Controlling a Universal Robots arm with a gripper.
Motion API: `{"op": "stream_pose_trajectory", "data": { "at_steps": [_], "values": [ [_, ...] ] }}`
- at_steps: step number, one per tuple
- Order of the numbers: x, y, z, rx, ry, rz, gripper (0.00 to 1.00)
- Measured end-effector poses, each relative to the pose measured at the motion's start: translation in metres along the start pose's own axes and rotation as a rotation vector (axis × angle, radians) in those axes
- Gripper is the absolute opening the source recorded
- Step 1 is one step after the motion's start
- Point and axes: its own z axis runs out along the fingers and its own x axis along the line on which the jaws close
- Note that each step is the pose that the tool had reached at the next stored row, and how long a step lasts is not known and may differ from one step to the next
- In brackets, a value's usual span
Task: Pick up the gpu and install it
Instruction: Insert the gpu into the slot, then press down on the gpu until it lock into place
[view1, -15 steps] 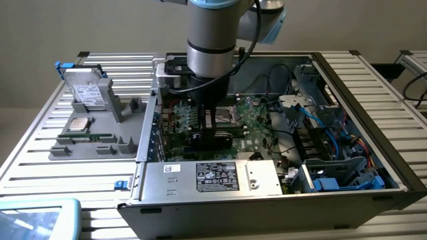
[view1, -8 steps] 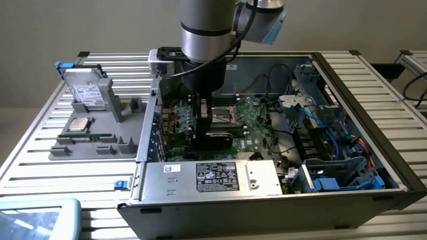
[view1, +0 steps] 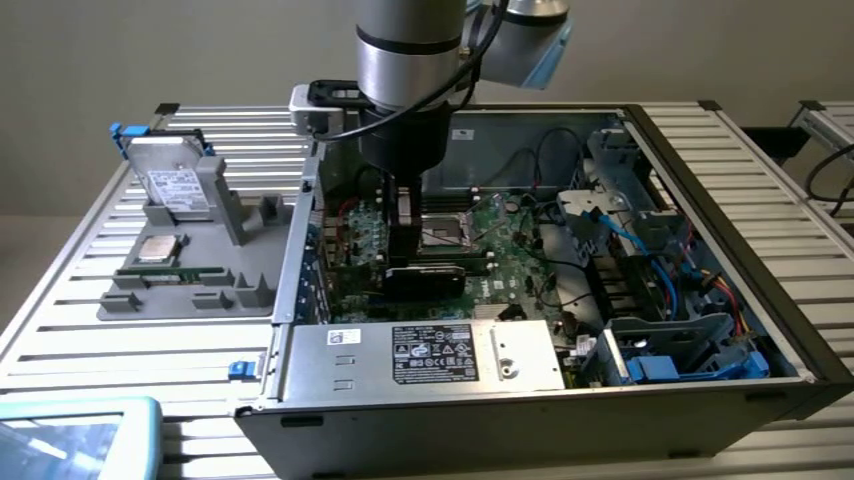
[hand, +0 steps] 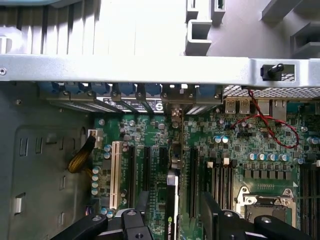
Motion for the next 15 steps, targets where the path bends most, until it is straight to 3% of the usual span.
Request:
{"op": "stream_pose_trajectory", "data": {
  "at_steps": [9, 15],
  "values": [
    [0.0, 0.0, 0.0, -0.0001, 0.0001, 0.0, 0.51],
    [0.0, 0.0, 0.0, 0.0, 0.0001, 0.0, 0.26]
  ]
}}
